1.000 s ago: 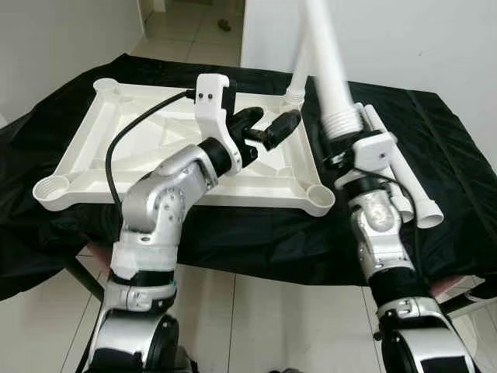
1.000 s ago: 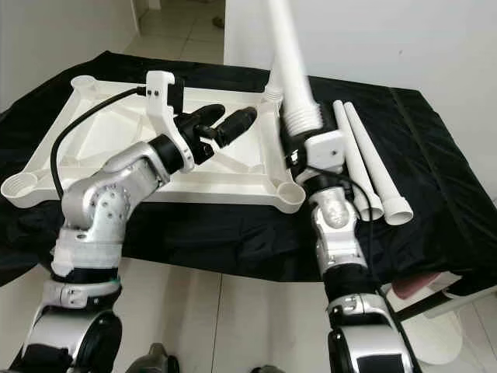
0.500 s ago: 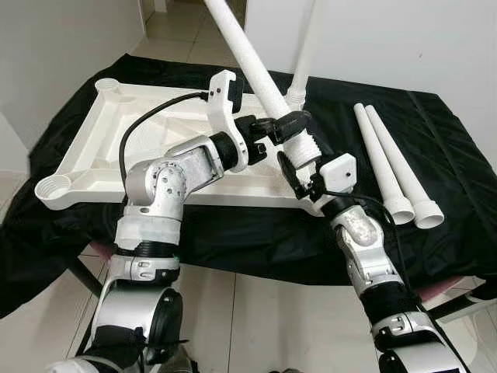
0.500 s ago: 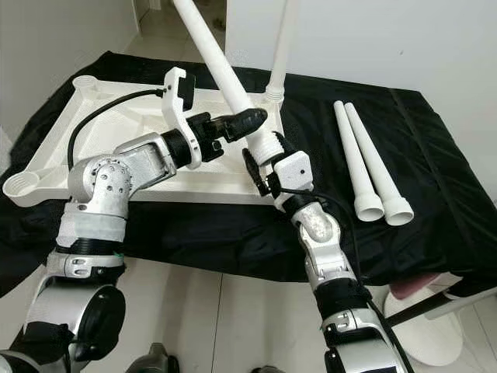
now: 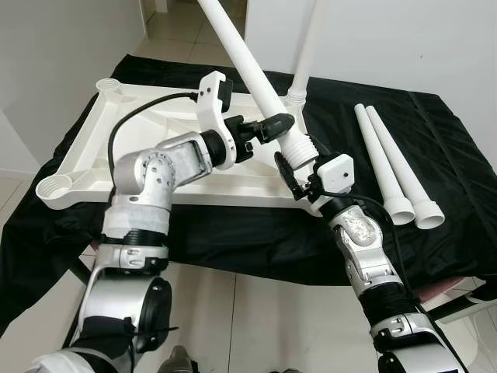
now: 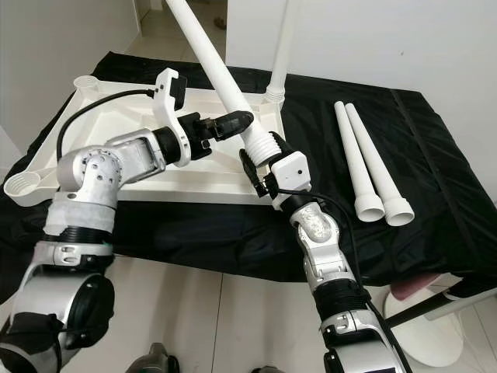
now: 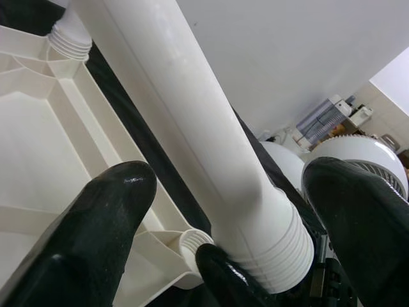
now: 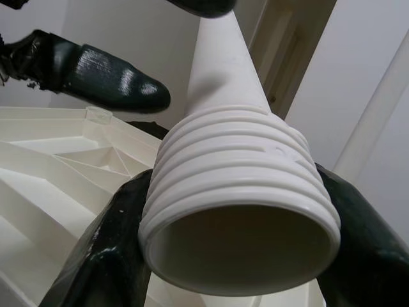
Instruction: Building children table
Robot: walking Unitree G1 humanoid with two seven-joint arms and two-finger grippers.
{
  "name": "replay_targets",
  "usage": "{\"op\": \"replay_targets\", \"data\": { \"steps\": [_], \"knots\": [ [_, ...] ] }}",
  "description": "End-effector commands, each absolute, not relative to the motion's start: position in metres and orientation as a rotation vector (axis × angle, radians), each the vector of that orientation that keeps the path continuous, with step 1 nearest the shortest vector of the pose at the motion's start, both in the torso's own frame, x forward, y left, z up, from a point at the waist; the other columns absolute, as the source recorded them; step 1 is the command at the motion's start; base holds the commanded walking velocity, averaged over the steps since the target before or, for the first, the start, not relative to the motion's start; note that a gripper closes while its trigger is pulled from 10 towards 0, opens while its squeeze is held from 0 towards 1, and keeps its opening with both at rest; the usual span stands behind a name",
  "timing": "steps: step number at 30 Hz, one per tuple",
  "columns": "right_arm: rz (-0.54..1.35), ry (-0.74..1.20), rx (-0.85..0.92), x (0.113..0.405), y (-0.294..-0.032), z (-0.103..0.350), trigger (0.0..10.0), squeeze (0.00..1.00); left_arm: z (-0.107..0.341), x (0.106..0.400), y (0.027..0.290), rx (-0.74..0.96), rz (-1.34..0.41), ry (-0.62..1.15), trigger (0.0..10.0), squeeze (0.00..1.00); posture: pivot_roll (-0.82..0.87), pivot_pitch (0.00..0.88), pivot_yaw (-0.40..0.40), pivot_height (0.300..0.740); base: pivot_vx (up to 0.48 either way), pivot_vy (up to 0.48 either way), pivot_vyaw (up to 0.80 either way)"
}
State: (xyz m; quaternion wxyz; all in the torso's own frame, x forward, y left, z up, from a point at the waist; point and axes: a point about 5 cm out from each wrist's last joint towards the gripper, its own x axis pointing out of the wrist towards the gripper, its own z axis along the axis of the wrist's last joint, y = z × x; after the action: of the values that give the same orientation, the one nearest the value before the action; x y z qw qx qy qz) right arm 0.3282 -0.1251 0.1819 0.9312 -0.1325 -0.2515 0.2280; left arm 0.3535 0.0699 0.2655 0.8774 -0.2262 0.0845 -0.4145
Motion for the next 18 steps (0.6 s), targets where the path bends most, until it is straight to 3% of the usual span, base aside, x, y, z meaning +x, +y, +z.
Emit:
{"op": "replay_targets", "data": {
  "steps": [1, 18],
  "knots": [
    [0.455, -0.532, -0.263, 0.327, -0.125, 0.185, 10.0, 0.0, 0.264, 0.354, 0.067, -0.46, -0.867, 0.202, 10.0, 0.0, 0.1, 0.009, -0.03, 0.74, 0.0, 0.0, 0.0],
    [0.559, -0.513, -0.275, 0.317, -0.11, 0.176, 10.0, 0.0, 0.268, 0.368, 0.06, -0.485, -0.817, 0.196, 10.0, 0.0, 0.09, 0.0, -0.026, 0.74, 0.0, 0.0, 0.0]
  ]
}}
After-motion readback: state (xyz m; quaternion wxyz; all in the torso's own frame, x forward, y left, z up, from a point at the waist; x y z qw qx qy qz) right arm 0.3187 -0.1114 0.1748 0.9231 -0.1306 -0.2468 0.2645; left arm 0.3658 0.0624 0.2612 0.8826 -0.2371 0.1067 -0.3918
